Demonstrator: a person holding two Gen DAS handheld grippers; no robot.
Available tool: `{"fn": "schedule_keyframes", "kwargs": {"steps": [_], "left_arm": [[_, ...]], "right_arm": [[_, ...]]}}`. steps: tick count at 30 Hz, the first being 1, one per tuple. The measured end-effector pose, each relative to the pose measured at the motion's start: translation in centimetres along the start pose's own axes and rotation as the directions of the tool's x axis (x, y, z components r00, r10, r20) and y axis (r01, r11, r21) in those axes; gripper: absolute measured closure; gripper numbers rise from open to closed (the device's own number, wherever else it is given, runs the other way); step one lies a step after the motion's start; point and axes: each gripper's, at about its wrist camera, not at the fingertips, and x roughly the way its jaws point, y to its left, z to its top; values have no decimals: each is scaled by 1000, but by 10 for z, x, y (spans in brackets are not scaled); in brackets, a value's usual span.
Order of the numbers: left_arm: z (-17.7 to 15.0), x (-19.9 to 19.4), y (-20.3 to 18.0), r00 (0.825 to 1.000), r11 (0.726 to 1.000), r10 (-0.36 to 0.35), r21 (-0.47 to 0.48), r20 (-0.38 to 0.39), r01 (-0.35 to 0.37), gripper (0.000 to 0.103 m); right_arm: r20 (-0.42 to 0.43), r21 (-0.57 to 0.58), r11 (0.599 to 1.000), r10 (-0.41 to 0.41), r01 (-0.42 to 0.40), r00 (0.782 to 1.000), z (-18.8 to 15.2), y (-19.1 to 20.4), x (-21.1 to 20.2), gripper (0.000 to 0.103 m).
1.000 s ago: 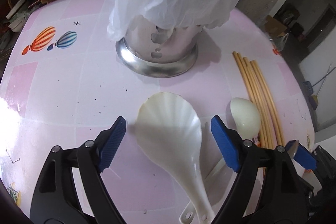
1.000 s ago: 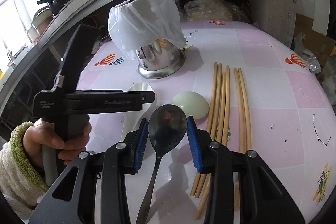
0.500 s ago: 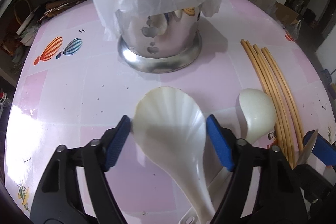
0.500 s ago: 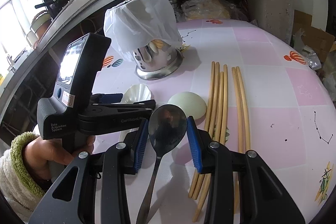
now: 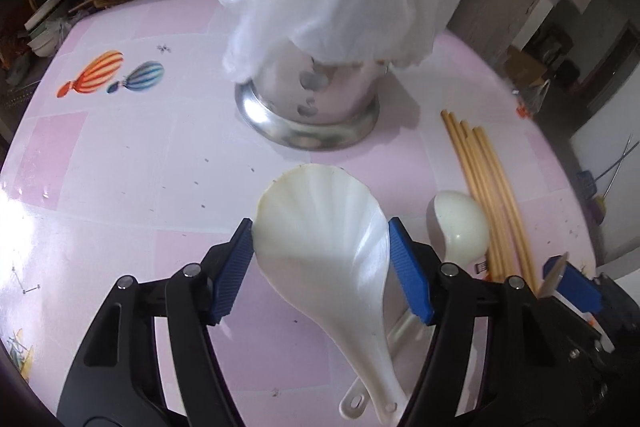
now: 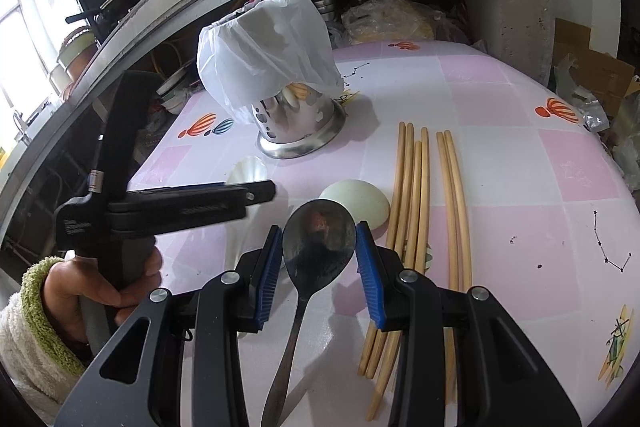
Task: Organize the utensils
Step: 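Close the left tool on the white rice paddle while the right tool holds the spoon, then lower the steel spoon into the holder with the right tool while the left tool lifts the paddle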
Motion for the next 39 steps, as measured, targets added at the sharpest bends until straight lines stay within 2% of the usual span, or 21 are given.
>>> {"fn": "schedule_keyframes", "kwargs": {"steps": [6,13,22,33,39], "left_arm": [[-5,-37,7,994,999,-45,1,102,45,39],[-9,-78,11,973,998,-69,18,221,67,39],[-14,-92,16,961,997,-76,24,265,73,39],[-15,-99,23,951,995,-100,12,293,101,40],[-15,-116,26,937,993,-113,18,331,114,40]], "right_arm": [[19,0,1000,-4,4,1000,3,1,-6,66],[79,-24,1000,-14,16,997,15,6,-24,66],[180,-82,995,-40,56,983,40,19,-51,67],[196,-116,991,-47,71,979,49,29,-63,67],[222,-126,991,-25,54,975,66,32,-81,67]]}}
